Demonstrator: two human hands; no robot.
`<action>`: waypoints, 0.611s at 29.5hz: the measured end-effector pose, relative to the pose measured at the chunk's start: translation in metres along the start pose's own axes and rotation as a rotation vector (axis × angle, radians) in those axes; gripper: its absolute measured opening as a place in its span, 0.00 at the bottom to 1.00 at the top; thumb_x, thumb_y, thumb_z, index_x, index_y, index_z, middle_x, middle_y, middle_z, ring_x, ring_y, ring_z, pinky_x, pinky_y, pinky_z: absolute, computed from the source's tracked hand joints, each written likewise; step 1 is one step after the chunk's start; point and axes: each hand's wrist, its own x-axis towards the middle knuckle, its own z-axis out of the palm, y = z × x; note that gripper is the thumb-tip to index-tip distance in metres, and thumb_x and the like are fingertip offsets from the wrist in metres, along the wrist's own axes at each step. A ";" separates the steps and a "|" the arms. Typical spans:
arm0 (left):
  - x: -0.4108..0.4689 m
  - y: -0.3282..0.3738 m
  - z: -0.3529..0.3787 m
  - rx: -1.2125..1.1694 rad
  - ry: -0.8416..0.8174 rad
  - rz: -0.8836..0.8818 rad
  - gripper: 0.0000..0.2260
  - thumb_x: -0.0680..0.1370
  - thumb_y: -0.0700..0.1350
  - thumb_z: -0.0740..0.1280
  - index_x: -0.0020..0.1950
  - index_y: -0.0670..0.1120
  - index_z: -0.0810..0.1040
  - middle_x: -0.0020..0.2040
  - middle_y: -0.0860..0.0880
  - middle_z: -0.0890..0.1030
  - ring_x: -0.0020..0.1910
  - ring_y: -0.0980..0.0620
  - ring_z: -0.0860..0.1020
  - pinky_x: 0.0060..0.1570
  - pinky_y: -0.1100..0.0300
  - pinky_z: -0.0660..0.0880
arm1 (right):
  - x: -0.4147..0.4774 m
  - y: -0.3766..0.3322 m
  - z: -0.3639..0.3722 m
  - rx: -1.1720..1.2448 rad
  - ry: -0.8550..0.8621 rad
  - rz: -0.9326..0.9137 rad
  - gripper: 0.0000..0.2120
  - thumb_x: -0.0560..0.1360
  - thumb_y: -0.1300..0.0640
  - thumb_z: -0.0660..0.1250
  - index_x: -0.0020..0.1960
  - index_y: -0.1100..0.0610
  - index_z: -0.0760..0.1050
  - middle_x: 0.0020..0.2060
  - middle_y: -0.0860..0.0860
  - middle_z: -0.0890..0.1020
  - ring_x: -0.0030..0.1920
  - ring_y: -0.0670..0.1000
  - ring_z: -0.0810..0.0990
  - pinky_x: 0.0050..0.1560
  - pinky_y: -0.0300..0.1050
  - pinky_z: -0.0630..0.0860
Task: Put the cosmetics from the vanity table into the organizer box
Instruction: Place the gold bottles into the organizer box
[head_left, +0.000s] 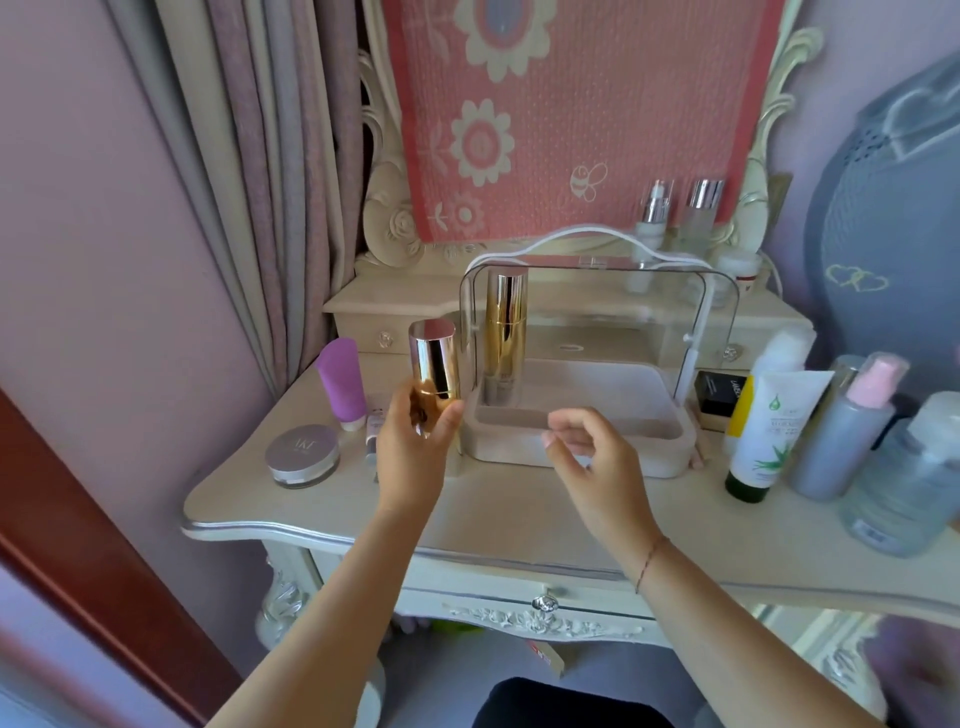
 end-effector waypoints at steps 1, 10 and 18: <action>0.000 0.000 -0.001 0.005 -0.003 0.007 0.11 0.72 0.51 0.70 0.47 0.48 0.73 0.38 0.53 0.78 0.40 0.54 0.76 0.43 0.57 0.73 | 0.002 -0.003 0.003 0.013 -0.013 0.005 0.08 0.74 0.58 0.69 0.53 0.55 0.77 0.48 0.48 0.82 0.51 0.45 0.80 0.55 0.38 0.77; -0.022 0.013 0.007 -0.084 0.028 0.032 0.16 0.66 0.51 0.76 0.49 0.52 0.74 0.40 0.52 0.79 0.38 0.60 0.77 0.39 0.69 0.73 | 0.010 -0.028 0.034 -0.035 -0.265 -0.044 0.24 0.69 0.48 0.73 0.62 0.48 0.71 0.54 0.41 0.79 0.53 0.40 0.78 0.52 0.31 0.74; -0.035 0.040 0.028 -0.145 -0.077 0.150 0.19 0.70 0.53 0.72 0.58 0.55 0.73 0.51 0.58 0.80 0.50 0.63 0.77 0.48 0.70 0.72 | 0.018 -0.028 0.010 0.066 -0.109 0.005 0.19 0.67 0.52 0.74 0.56 0.44 0.74 0.45 0.41 0.83 0.47 0.42 0.83 0.48 0.42 0.80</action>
